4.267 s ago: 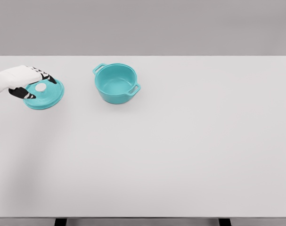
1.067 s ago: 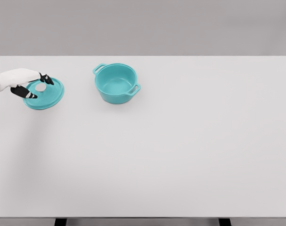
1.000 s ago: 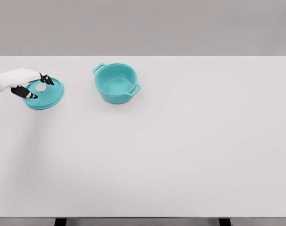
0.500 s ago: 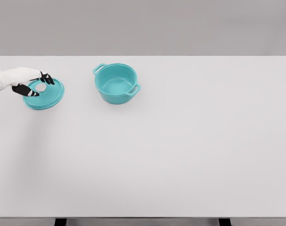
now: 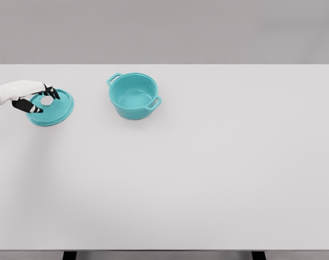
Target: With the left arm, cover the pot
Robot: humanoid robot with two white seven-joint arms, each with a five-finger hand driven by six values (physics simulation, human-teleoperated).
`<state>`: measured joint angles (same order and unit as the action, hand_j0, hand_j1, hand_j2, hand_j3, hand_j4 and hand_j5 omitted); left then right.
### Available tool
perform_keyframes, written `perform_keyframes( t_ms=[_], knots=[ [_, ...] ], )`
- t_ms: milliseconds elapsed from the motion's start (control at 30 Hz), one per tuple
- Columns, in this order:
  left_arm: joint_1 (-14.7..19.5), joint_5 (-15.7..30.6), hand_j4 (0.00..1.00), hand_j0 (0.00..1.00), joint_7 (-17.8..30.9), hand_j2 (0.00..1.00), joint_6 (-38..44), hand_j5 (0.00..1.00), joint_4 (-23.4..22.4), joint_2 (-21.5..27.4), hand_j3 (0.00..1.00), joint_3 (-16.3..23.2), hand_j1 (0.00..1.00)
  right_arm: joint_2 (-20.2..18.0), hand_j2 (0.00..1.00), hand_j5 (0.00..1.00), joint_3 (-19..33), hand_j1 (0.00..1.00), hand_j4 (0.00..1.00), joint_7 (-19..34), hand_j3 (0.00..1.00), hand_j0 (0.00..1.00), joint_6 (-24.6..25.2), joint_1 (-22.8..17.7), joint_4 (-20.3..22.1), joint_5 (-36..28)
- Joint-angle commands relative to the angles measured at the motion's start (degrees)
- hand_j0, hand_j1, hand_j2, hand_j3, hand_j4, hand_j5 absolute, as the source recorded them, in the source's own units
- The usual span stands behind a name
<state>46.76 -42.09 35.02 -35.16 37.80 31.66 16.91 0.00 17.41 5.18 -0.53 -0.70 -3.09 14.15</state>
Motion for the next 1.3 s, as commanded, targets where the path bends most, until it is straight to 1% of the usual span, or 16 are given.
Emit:
perform_keyframes(
  t_ms=[0,200,400,467,600,733,1100,1200,1267],
  knots=[
    [0.00,0.34,0.70,0.70,-0.02,0.70,0.16,0.70,-0.18,-0.10,0.70,-0.12,0.70,0.00,1.00,1.00,0.00,1.00,1.00,0.01,1.00,1.00,0.00,0.00,-0.08,0.00],
    [0.09,0.34,0.61,0.61,-0.02,0.61,0.16,0.61,-0.27,-0.28,0.61,-0.12,0.61,0.00,1.00,1.00,0.00,1.00,1.00,0.01,1.00,1.00,0.00,0.00,-0.08,0.00],
    [0.09,0.34,0.61,0.61,-0.02,0.61,0.16,0.61,-0.27,-0.28,0.61,-0.12,0.61,0.00,1.00,1.00,0.00,1.00,1.00,0.01,1.00,1.00,0.00,0.00,0.01,0.00],
    [0.09,0.34,0.58,0.58,-0.02,0.58,0.16,0.58,-0.27,-0.28,0.58,-0.12,0.58,0.00,1.00,1.00,0.00,1.00,1.00,0.01,1.00,1.00,0.00,0.00,0.01,0.00],
    [0.09,0.34,0.58,0.58,-0.02,0.58,0.16,0.58,-0.27,-0.28,0.58,-0.12,0.58,0.00,1.00,1.00,0.00,1.00,1.00,0.01,1.00,1.00,0.00,0.00,-0.08,0.00],
    [0.09,0.43,0.55,0.55,-0.02,0.55,0.16,0.55,-0.18,-0.28,0.55,-0.21,0.55,0.00,1.00,1.00,0.00,1.00,1.00,0.01,1.00,1.00,0.00,0.00,-0.08,0.00],
    [0.09,1.22,0.54,0.54,-0.02,0.54,0.16,0.54,0.78,0.34,0.54,-0.30,0.54,0.00,1.00,1.00,0.00,1.00,1.00,0.01,1.00,1.00,0.00,0.00,-0.08,0.00],
    [-0.35,1.31,0.54,0.54,-0.02,0.54,0.16,0.54,2.98,0.42,0.54,-0.39,0.54,0.00,1.00,1.00,0.00,1.00,1.00,0.01,1.00,1.00,0.00,0.00,-0.08,0.00],
    [-0.35,1.39,0.54,0.54,-0.02,0.54,0.16,0.54,3.24,0.34,0.54,-0.39,0.54,0.00,1.00,1.00,0.00,1.00,1.00,0.01,1.00,1.00,0.00,0.00,0.01,0.00]
  ],
)
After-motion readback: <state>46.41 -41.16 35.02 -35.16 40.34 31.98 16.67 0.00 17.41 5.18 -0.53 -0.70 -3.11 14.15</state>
